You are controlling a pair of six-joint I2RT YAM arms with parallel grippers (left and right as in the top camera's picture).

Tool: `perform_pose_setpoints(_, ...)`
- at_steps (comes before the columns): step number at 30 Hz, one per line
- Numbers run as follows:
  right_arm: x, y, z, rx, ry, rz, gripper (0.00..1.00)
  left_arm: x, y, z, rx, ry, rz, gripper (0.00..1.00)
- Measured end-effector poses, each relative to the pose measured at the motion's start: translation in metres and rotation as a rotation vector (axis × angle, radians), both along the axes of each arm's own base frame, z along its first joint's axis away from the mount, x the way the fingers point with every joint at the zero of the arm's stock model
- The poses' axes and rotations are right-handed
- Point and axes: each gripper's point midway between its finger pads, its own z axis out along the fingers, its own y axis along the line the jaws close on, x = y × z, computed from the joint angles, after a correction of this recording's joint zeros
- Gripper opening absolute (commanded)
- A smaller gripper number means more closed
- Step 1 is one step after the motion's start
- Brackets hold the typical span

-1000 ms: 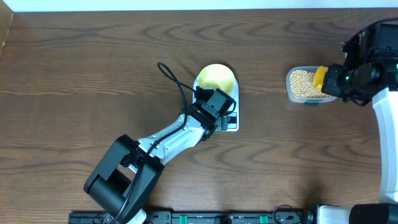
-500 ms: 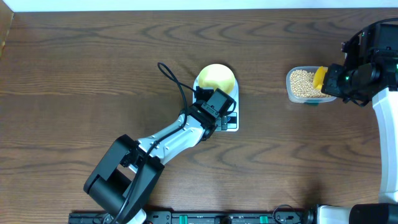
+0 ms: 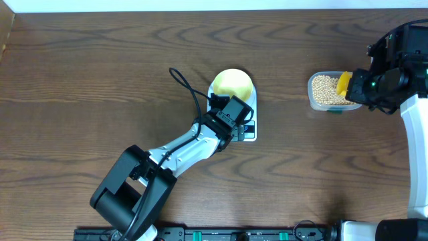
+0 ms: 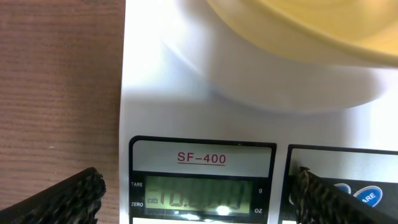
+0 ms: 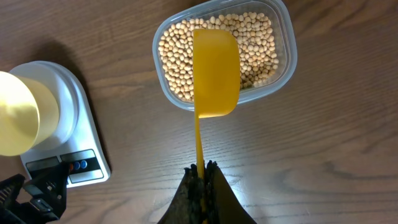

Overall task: Scoop item into bowl and weigh 50g on scale
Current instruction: 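Press the scale button with the left gripper to tare, then pull the left gripper back from the scale to a waiting pose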

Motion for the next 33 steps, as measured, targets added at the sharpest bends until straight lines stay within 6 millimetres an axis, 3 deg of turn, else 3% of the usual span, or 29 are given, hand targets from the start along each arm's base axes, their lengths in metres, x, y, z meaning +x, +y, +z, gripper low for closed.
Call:
perform_pose_setpoints(19,0.0,0.0,0.0,0.0,-0.001,0.0,0.01,-0.001,0.0,0.001,0.001,0.001,-0.009,0.98)
perform_pose_setpoints(23,0.0,0.0,0.0,0.0,-0.001,0.0,0.01,-0.01,0.006,0.005,0.013,0.017,-0.023,0.98)
perform_pose_setpoints(33,-0.001,0.0,0.0,0.0,0.005,0.0,0.01,-0.012,-0.003,0.064,-0.122,-0.083,-0.057,0.98)
